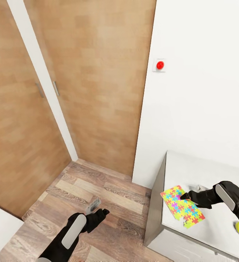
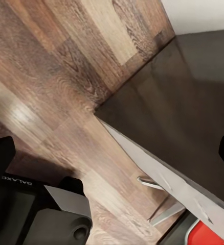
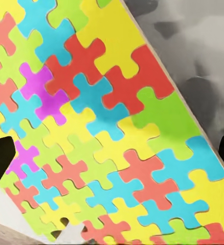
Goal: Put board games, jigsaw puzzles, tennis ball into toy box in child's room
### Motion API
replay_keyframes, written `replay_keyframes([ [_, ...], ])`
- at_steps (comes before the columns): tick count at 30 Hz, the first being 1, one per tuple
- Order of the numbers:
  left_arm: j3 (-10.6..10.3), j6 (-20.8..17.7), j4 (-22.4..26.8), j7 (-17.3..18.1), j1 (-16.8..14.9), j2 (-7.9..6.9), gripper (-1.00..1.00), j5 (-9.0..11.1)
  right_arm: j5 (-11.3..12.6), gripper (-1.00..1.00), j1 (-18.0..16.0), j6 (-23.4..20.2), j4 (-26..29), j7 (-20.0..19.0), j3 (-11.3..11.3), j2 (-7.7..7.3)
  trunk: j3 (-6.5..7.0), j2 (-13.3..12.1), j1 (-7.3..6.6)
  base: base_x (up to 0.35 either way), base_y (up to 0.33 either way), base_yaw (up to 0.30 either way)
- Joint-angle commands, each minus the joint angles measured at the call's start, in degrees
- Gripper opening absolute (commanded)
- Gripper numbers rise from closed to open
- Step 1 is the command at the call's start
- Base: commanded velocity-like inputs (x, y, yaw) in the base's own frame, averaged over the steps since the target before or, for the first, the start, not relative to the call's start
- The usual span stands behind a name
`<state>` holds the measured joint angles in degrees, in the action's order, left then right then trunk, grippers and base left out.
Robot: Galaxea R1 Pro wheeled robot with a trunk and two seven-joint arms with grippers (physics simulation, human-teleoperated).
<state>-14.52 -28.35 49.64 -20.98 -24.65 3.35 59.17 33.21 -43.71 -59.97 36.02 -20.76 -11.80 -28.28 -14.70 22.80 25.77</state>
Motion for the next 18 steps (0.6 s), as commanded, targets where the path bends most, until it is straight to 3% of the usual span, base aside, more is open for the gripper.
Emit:
replay_keyframes([
  [1,-0.08,-0.04,0.11,-0.57,-0.04,-0.01,1.00,0.60,-0.52,1.00,-0.06,-0.03,0.02,-0.60,-0.24,-0.07,-0.12,0.12,0.02,-0.170,0.000,0.010],
  [18,-0.07,-0.04,0.11,-0.55,-0.04,-0.01,1.00,0.60,-0.52,1.00,-0.06,-0.03,0.10,-0.67,-0.24,0.12,-0.12,0.12,0.02,-0.046,0.000,0.085],
])
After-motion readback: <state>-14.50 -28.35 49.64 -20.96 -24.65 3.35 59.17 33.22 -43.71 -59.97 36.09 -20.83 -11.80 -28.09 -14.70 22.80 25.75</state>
